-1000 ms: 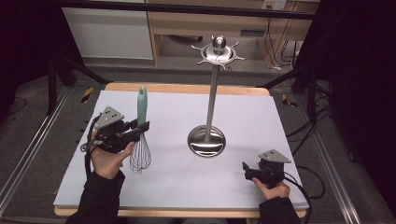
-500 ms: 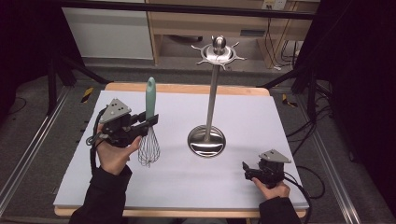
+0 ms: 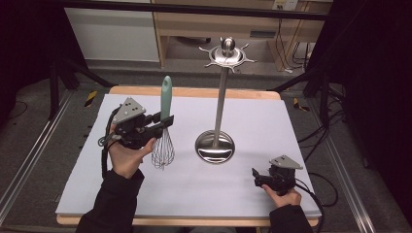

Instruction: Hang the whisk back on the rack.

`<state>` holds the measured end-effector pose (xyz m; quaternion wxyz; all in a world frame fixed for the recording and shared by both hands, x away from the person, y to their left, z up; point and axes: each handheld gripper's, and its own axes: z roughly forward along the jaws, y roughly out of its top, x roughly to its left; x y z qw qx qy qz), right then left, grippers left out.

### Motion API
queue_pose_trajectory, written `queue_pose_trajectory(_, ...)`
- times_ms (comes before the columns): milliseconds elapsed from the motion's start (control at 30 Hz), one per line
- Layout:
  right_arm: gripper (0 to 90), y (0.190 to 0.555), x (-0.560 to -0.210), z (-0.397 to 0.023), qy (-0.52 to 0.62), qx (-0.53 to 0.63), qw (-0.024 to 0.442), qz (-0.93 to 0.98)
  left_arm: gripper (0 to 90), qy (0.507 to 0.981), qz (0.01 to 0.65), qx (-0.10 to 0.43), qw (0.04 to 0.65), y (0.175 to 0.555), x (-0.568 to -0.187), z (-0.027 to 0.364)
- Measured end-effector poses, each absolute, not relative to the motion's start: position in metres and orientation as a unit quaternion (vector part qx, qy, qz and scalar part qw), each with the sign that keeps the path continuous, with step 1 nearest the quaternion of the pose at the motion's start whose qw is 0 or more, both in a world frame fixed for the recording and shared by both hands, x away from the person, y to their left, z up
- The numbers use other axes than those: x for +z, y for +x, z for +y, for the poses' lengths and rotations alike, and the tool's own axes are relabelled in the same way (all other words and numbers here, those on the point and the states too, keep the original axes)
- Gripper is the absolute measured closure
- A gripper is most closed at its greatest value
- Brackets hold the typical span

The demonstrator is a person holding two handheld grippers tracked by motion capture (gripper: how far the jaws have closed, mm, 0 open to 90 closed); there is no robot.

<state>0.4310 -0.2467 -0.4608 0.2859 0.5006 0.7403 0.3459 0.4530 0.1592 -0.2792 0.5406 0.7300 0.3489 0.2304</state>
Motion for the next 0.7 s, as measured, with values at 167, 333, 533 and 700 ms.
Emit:
queue_pose_trajectory(167,11.1,0.431,-0.461,-0.247,0.5,0.347,0.286,0.74,68.6,0.73,0.342,0.231,0.544,0.455,-0.276,0.154)
queue_pose_trajectory(333,11.1,0.431,-0.461,-0.247,0.5,0.347,0.286,0.74,68.7,0.732,0.336,0.235,0.544,0.457,-0.273,0.15)
queue_pose_trajectory(533,11.1,0.431,-0.461,-0.247,0.5,0.348,0.286,0.74,68.7,0.733,0.335,0.231,0.545,0.458,-0.269,0.144)
queue_pose_trajectory(700,11.1,0.432,-0.461,-0.247,0.5,0.347,0.287,0.74,68.7,0.735,0.332,0.228,0.546,0.46,-0.267,0.138)
